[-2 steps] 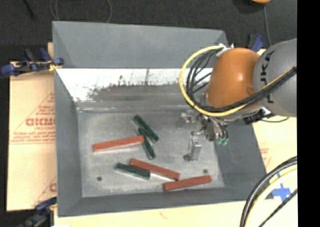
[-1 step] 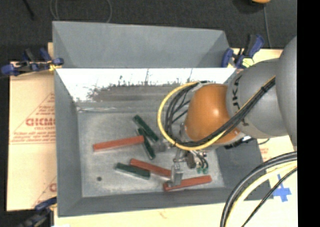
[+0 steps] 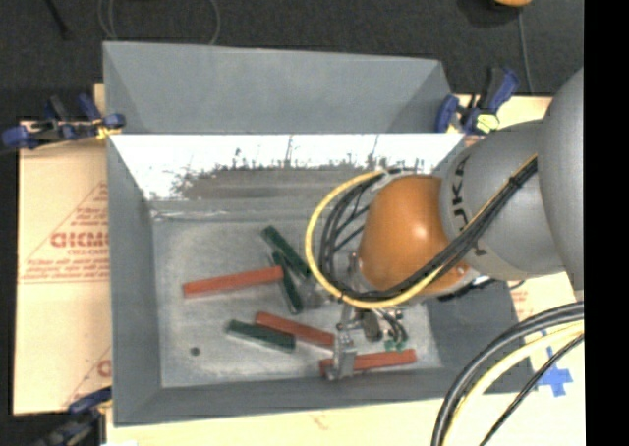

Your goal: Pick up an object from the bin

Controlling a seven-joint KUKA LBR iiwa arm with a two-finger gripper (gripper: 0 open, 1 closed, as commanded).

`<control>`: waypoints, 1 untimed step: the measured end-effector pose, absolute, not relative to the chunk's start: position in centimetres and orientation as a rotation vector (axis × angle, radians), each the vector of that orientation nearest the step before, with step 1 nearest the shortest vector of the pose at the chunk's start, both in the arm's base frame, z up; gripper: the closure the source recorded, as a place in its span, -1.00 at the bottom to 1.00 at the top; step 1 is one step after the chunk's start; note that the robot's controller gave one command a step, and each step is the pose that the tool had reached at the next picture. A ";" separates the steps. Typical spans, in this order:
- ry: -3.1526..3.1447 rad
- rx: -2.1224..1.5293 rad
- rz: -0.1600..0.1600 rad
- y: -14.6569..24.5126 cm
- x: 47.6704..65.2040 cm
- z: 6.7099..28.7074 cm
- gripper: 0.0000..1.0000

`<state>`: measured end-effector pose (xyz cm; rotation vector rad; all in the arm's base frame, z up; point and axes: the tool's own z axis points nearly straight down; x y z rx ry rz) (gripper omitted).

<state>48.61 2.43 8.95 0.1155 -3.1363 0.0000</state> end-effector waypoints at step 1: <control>-3.145 0.086 0.000 1.9 48.5 12.0 -1.00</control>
Offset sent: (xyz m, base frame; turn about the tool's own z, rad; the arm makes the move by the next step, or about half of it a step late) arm -0.0096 0.0195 -0.0195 0.1137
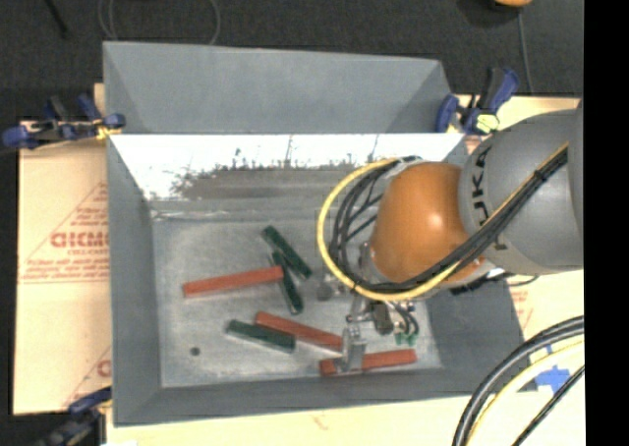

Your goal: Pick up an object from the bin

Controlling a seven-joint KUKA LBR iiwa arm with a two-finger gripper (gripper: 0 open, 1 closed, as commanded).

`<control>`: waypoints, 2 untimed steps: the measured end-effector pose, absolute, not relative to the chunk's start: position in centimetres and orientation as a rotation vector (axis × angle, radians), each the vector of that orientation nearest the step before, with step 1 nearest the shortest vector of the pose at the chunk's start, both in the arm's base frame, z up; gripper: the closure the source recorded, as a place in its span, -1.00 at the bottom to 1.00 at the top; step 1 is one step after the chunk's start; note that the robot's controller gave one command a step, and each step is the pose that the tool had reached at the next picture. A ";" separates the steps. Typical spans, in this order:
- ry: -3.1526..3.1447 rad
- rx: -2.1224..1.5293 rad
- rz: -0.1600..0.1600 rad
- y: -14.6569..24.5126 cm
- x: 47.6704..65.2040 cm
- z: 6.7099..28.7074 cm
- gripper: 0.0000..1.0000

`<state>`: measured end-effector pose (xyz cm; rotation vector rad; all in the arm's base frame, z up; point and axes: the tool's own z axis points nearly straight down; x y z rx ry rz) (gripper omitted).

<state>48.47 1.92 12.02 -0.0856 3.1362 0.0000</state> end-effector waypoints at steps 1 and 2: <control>3.130 0.064 0.001 4.3 48.0 7.0 -1.00; 3.139 0.000 -0.002 1.6 47.3 7.1 1.00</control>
Offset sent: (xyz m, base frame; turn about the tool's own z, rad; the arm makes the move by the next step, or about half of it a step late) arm -0.0129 -0.0018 -0.0502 0.0534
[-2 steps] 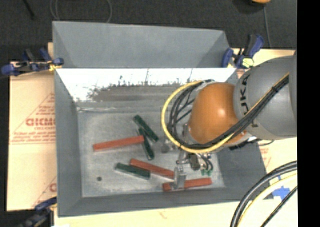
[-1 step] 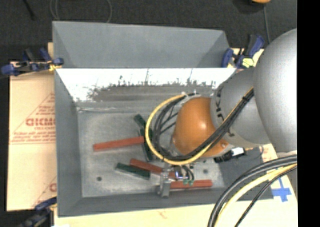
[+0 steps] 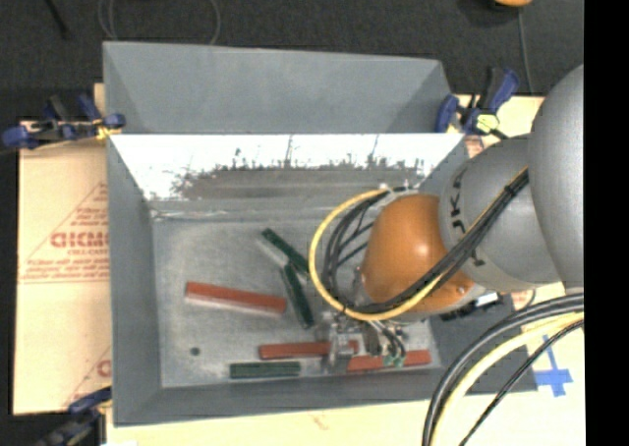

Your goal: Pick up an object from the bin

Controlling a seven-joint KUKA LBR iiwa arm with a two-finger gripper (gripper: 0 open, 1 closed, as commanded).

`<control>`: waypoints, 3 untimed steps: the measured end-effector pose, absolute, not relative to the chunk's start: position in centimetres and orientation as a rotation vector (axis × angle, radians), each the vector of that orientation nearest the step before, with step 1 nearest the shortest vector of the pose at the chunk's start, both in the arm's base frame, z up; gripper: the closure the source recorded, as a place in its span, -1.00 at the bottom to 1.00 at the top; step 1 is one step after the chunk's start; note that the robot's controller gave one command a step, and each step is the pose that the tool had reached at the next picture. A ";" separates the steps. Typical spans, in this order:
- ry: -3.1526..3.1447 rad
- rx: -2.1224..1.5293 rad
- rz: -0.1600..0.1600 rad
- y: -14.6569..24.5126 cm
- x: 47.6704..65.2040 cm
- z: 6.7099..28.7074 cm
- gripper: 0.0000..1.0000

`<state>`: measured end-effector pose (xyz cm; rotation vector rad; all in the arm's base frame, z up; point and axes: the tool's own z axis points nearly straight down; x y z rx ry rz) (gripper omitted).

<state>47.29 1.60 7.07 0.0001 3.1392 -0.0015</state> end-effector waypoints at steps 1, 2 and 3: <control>3.139 0.000 -0.002 1.6 47.3 7.1 1.00; 3.141 0.000 -0.001 1.6 47.2 7.4 1.00; 3.142 0.000 -0.001 1.6 47.2 8.6 1.00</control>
Offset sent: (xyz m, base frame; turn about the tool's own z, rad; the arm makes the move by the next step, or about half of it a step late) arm -0.0001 0.0002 0.0395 0.0000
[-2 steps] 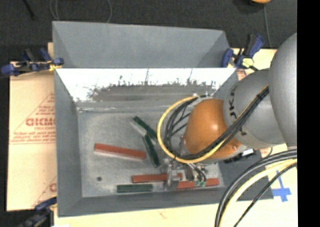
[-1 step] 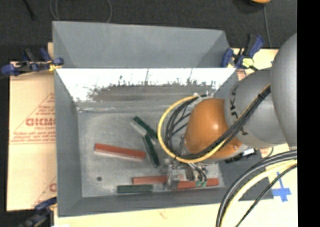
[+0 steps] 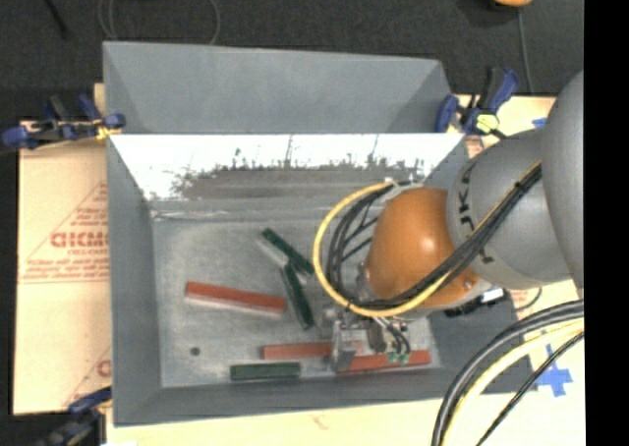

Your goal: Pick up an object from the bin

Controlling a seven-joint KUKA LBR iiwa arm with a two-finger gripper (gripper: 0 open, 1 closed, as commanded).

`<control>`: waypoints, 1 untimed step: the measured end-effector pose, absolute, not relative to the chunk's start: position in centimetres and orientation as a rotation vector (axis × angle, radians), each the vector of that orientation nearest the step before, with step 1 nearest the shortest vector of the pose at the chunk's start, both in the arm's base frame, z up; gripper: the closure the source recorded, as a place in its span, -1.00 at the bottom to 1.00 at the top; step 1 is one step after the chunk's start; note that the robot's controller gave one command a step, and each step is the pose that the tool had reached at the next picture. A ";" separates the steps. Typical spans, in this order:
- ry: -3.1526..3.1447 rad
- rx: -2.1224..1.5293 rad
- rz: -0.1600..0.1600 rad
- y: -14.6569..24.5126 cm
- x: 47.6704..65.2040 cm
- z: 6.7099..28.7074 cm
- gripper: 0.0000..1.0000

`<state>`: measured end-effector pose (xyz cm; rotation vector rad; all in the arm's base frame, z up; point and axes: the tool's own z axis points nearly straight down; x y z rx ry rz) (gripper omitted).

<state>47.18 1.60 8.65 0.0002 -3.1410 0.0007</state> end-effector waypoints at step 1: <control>-3.136 0.001 0.001 1.6 47.1 9.9 1.00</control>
Offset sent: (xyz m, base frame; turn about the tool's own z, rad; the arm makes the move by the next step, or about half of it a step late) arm 0.0001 0.0000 0.0105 0.0000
